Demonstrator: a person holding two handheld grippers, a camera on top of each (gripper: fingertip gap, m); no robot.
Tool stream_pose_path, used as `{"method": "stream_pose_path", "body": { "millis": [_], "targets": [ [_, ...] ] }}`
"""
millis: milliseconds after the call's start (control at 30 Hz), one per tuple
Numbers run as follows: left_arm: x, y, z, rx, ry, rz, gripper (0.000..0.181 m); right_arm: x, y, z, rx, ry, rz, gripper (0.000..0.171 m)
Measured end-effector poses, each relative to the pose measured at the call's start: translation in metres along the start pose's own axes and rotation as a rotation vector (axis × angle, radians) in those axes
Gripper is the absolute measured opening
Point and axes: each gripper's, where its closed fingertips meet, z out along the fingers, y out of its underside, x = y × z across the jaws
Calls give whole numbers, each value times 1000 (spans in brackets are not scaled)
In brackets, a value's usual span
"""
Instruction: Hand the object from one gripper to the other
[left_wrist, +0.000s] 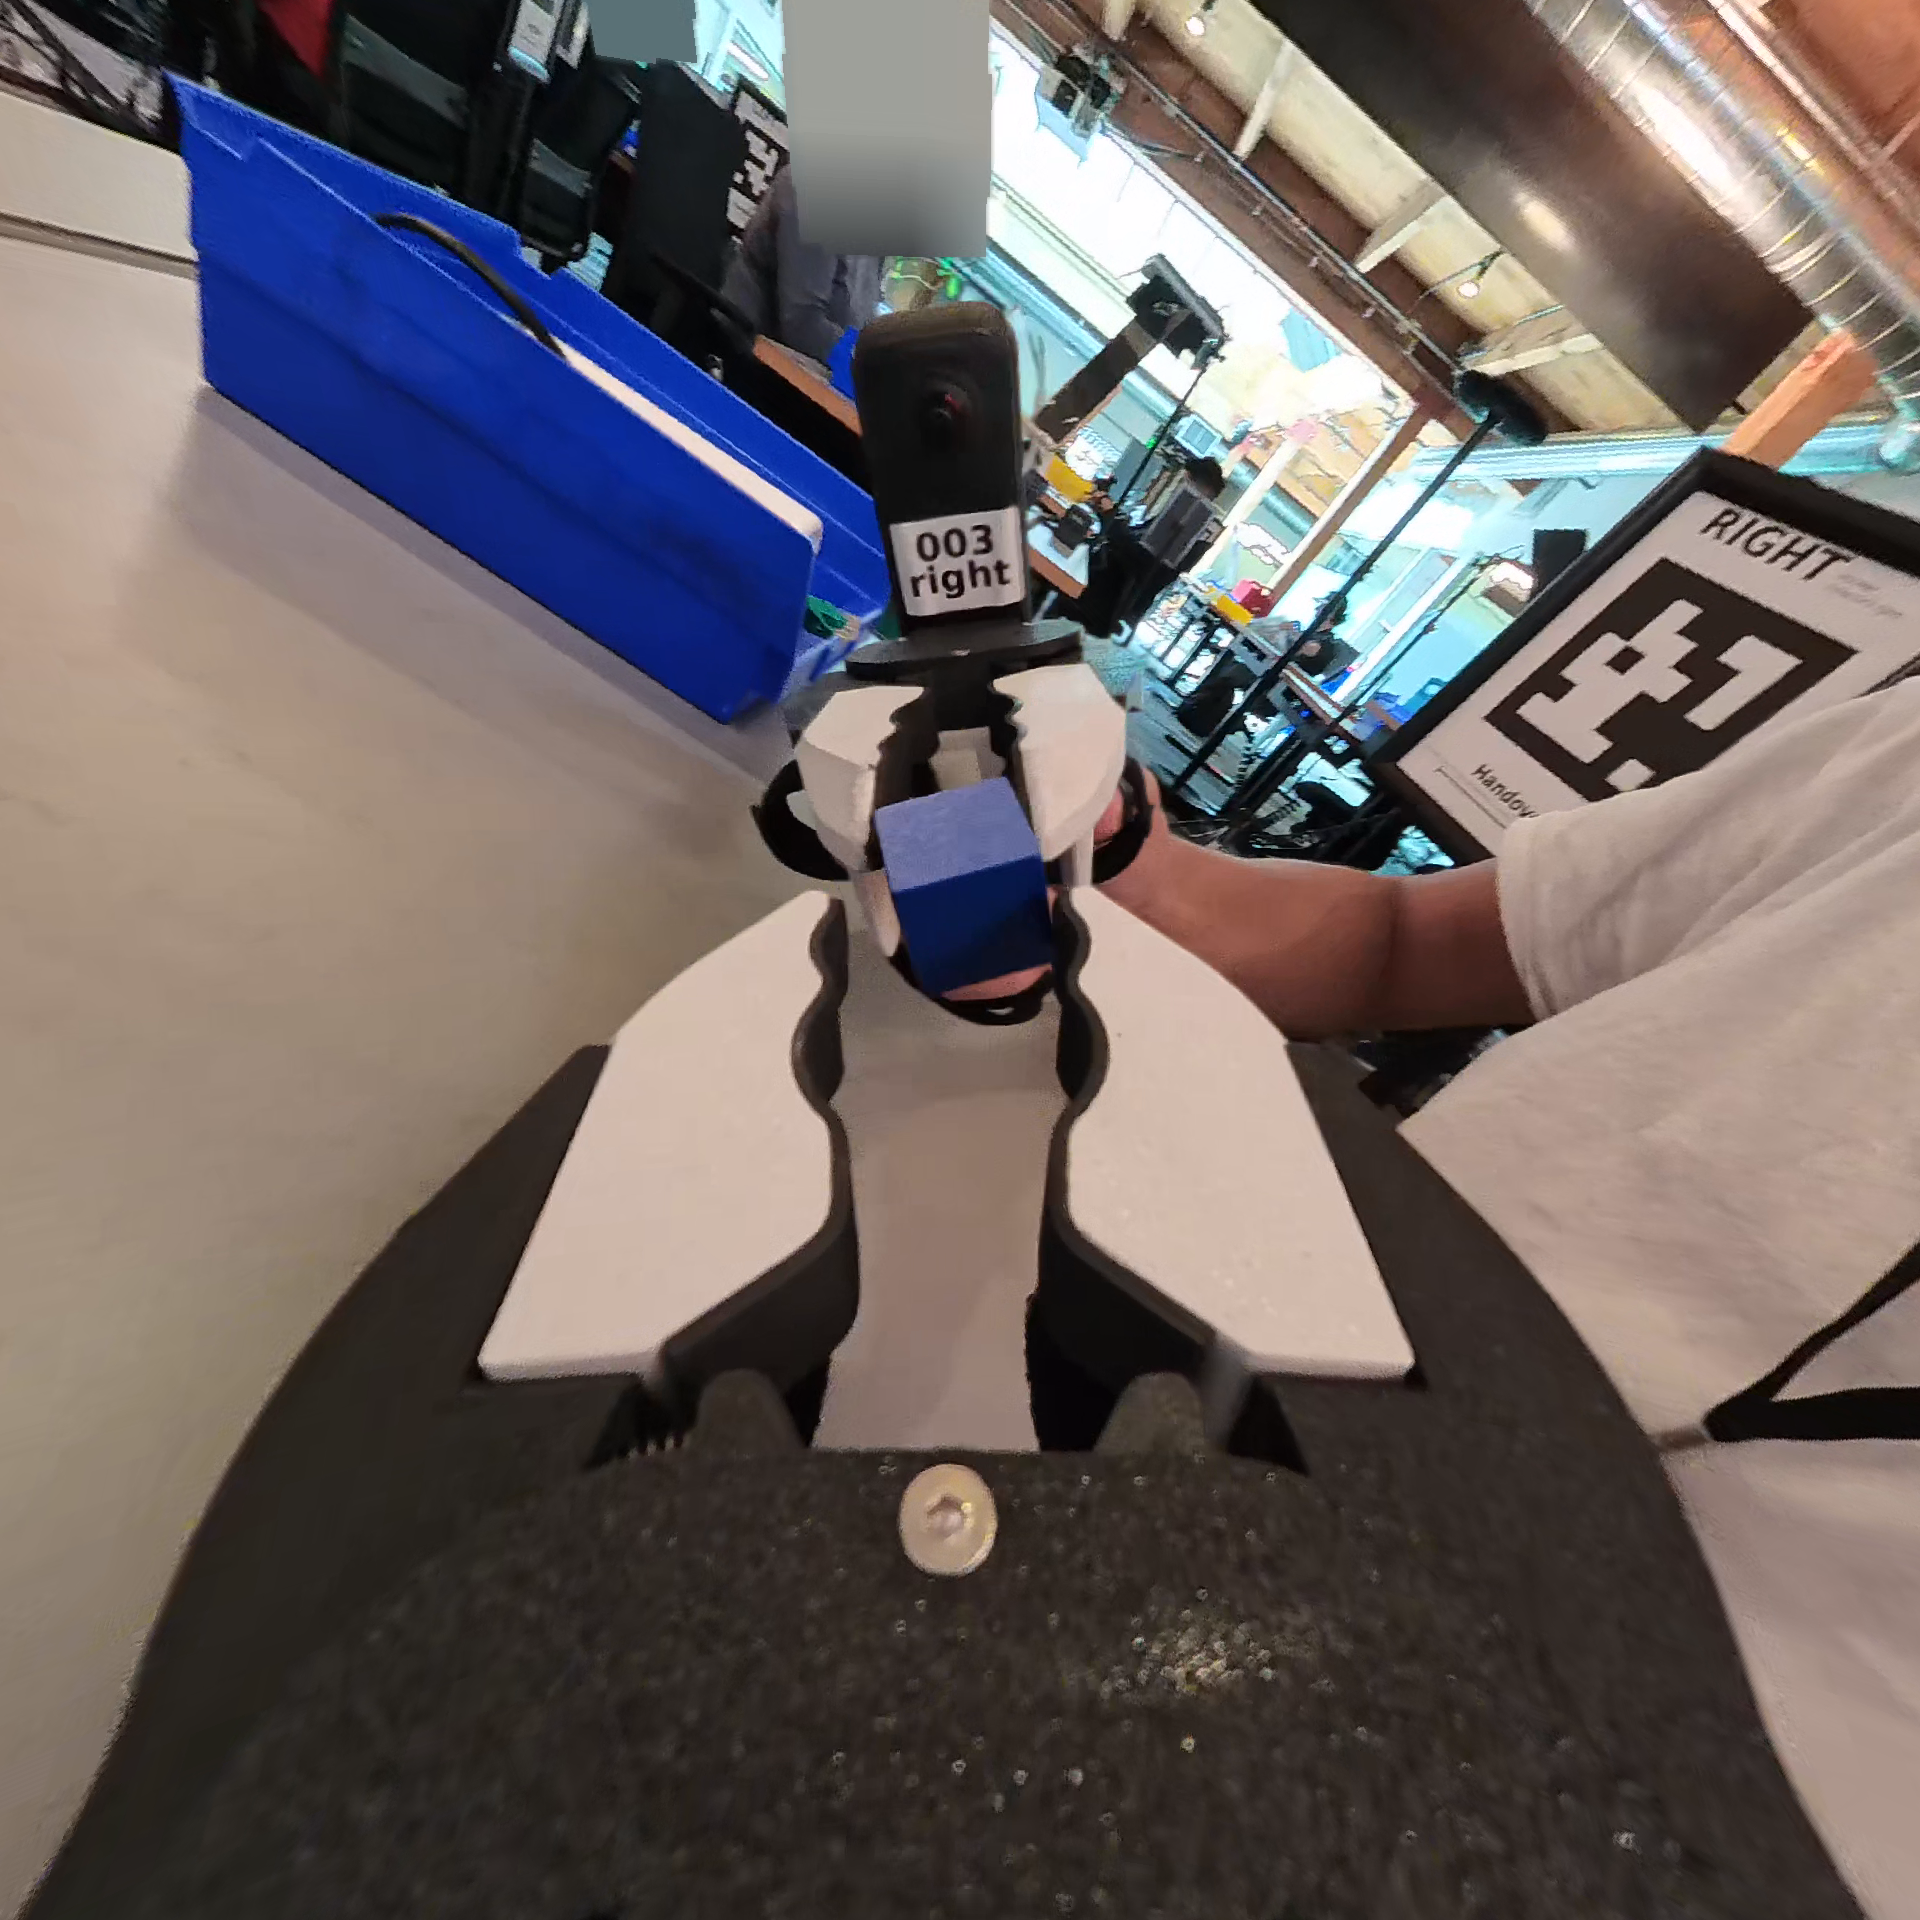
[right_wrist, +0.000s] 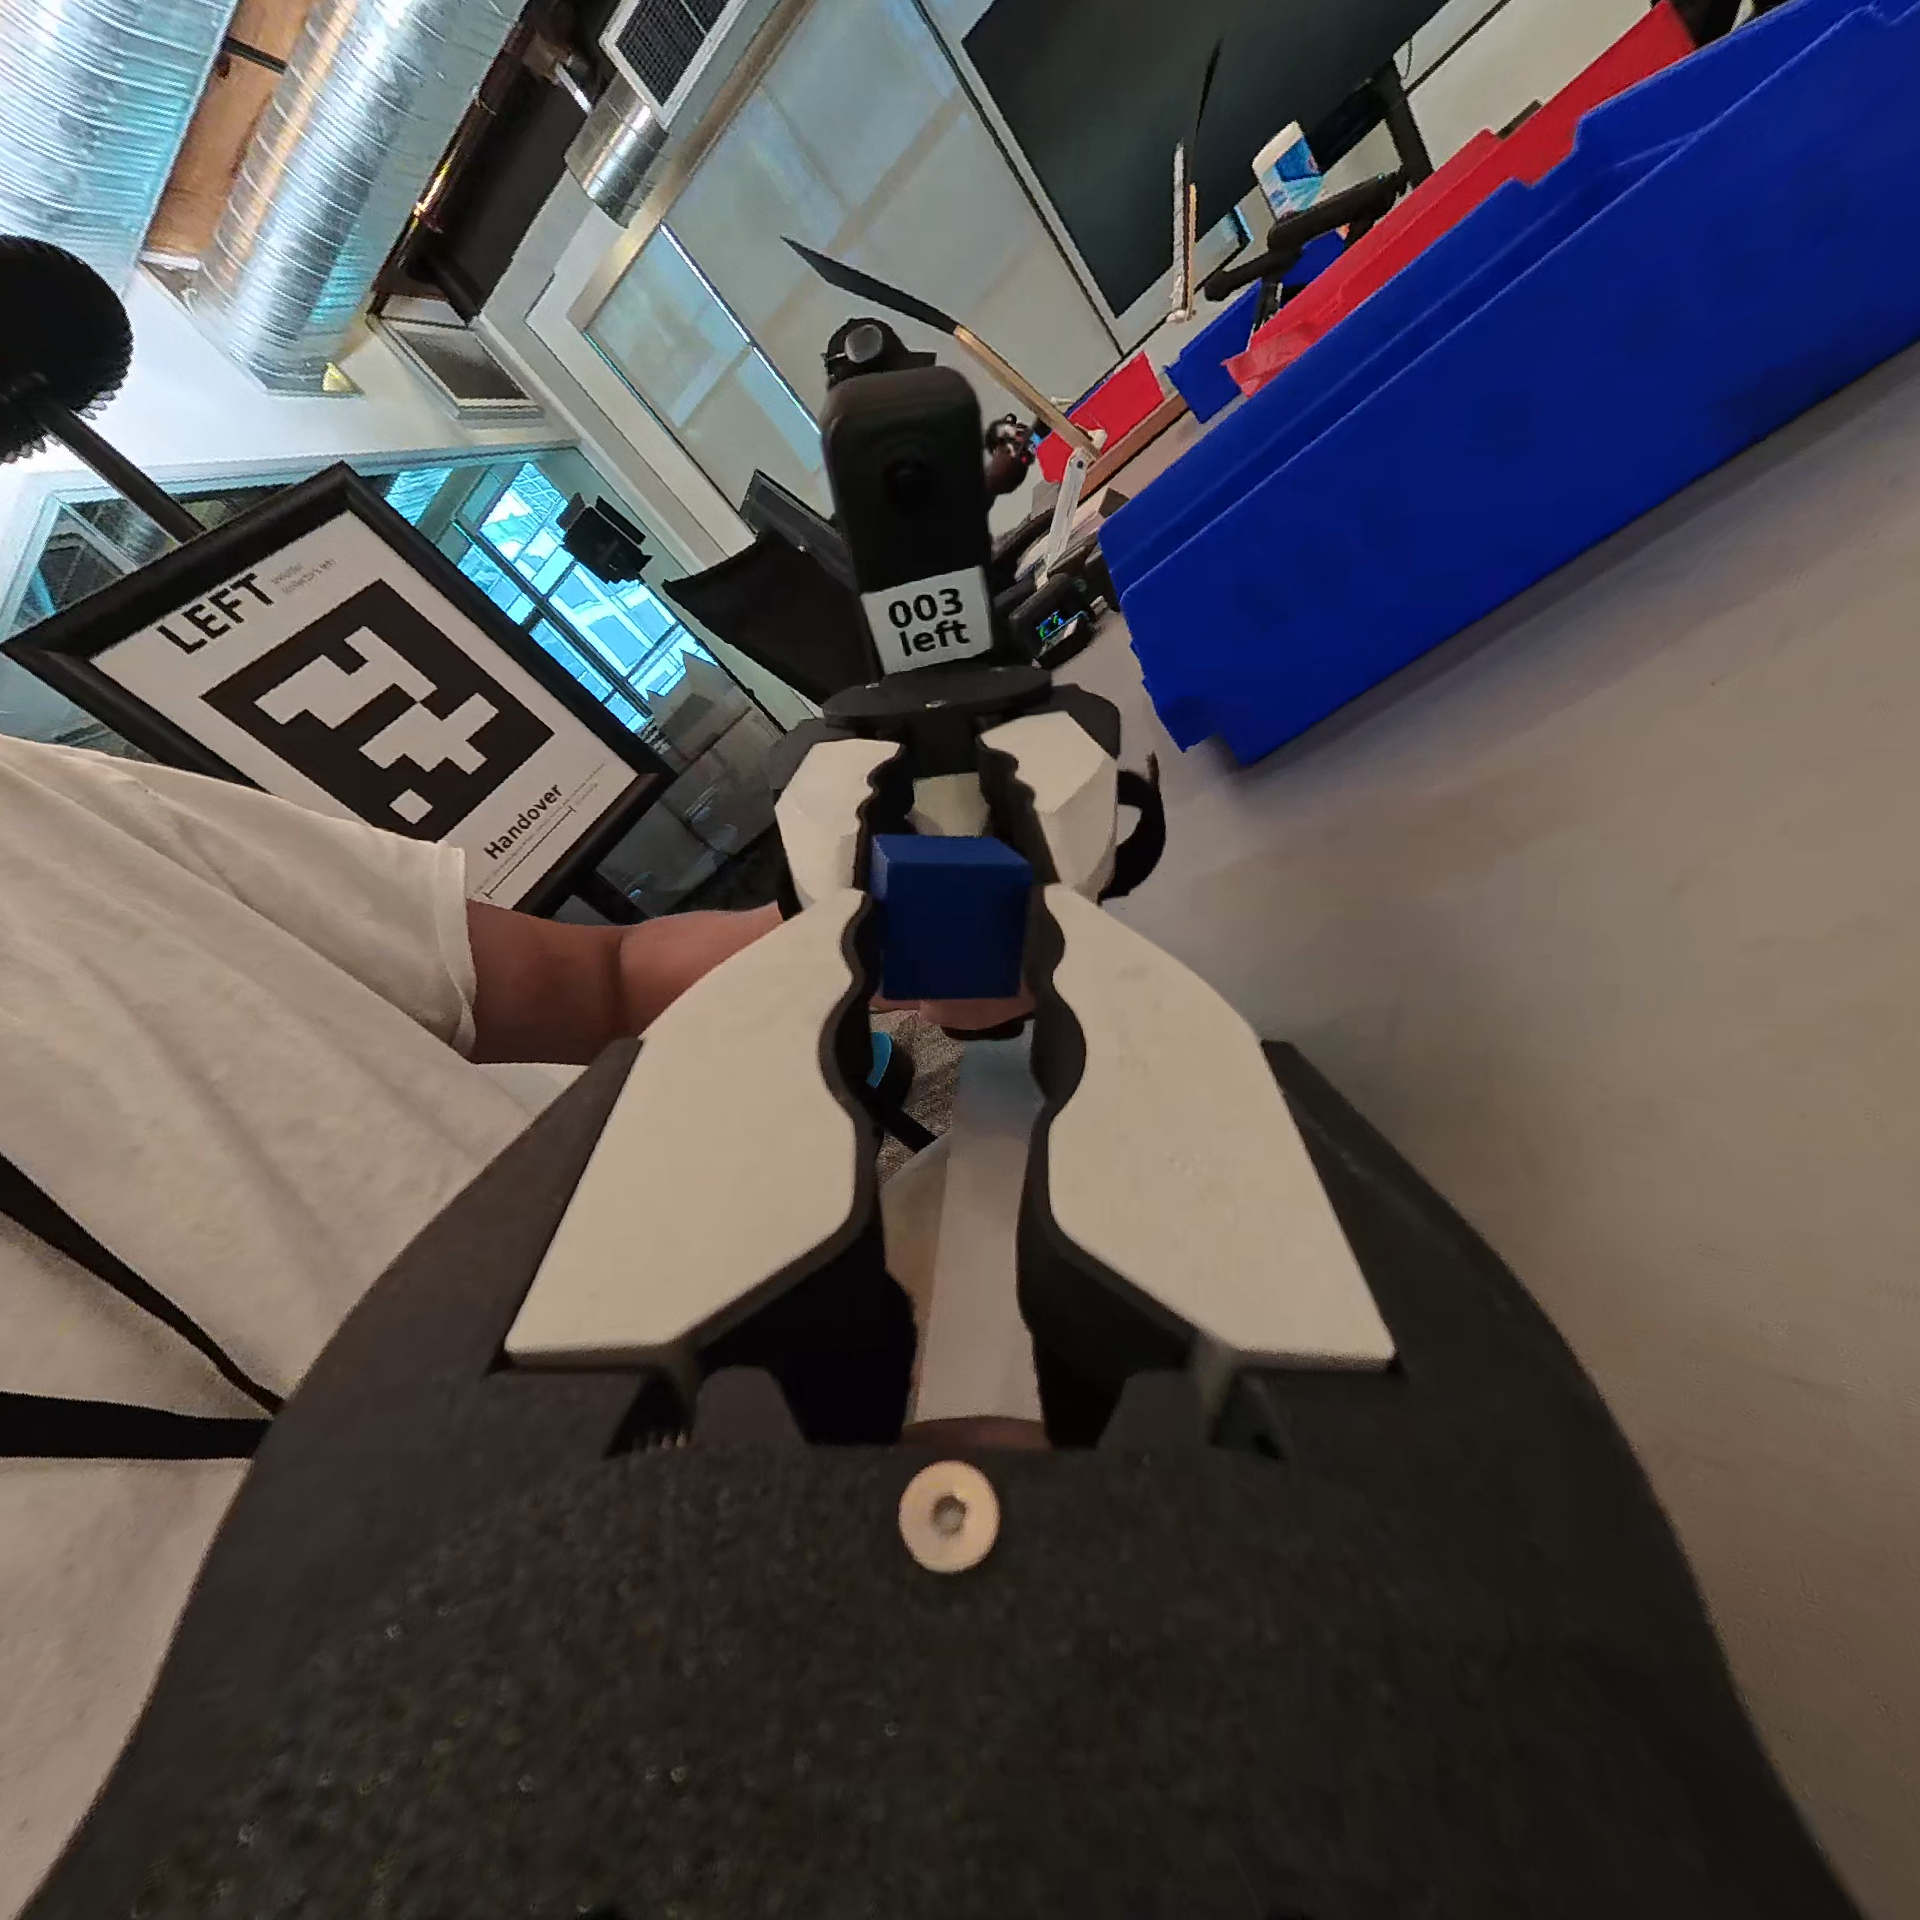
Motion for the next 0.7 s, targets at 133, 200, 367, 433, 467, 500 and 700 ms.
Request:
{"method": "stream_pose_path", "body": {
  "millis": [133, 200, 367, 433, 467, 500, 700],
  "targets": [
    [-6, -1, -8, 1, -64, 18, 37, 4, -13, -11, 52, 30, -6, 26],
    [-11, -6, -16, 16, -106, 5, 37, 7, -27, -25, 82, 94, -55, 26],
    [-21, -12, -39, 61, -203, 12, 37, 12, -93, -104, 36, 524, -388, 26],
    [-21, -8, -46, 65, -215, -6, 37, 12, -132, -166, 37, 777, -490, 26],
    [-21, -6, -48, 61, -217, -17, 37, 16, -145, -200, 12, 909, -505, 26],
    [-21, -4, -50, 58, -223, -20, 37, 24, -149, -233, -48, 1023, -472, 26],
    [-21, -3, -48, 20, -240, 22, 36, 108, -67, -325, -515, 1244, -40, 26]
  ]
}}
